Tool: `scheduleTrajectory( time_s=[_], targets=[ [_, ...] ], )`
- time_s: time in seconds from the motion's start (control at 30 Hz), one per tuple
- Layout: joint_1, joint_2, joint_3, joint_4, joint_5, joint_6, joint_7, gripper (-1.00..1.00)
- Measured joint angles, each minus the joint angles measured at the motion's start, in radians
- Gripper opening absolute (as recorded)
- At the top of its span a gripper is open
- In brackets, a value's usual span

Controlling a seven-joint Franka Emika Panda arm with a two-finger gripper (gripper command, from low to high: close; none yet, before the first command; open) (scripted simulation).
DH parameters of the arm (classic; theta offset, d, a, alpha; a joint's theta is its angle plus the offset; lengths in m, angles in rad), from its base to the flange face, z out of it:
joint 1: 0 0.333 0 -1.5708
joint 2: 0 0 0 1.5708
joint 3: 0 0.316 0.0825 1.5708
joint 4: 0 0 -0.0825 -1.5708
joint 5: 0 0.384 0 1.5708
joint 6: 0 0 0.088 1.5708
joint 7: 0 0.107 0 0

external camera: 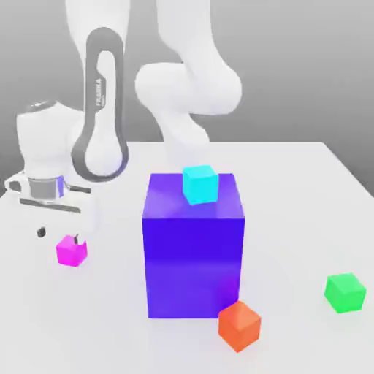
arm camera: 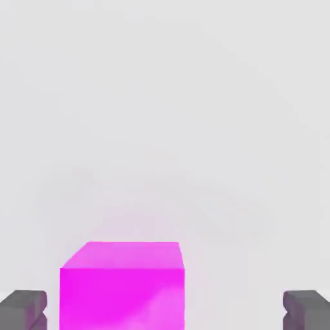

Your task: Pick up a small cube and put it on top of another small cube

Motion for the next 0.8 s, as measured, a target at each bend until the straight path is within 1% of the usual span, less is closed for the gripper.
scheduleTrajectory(
  time_s=[0.1, 0.3, 0.33, 0.57, 0.67, 0.8],
  targets=[
    [-0.073, 0.036, 0.095, 0.008, 0.078, 0.028, -0.057, 0.0],
    [-0.237, 0.111, 0.294, 0.014, 0.192, 0.098, -0.135, 0.0],
    [-0.256, 0.12, 0.317, 0.014, 0.202, 0.107, -0.142, -1.0],
    [-0.258, 0.121, 0.319, 0.014, 0.201, 0.105, -0.141, -1.0],
    [-0.199, 0.09, 0.244, 0.013, 0.157, 0.076, -0.112, -1.0],
    [-0.111, 0.04, 0.129, 0.006, 0.061, 0.035, -0.044, -1.0]
  ],
)
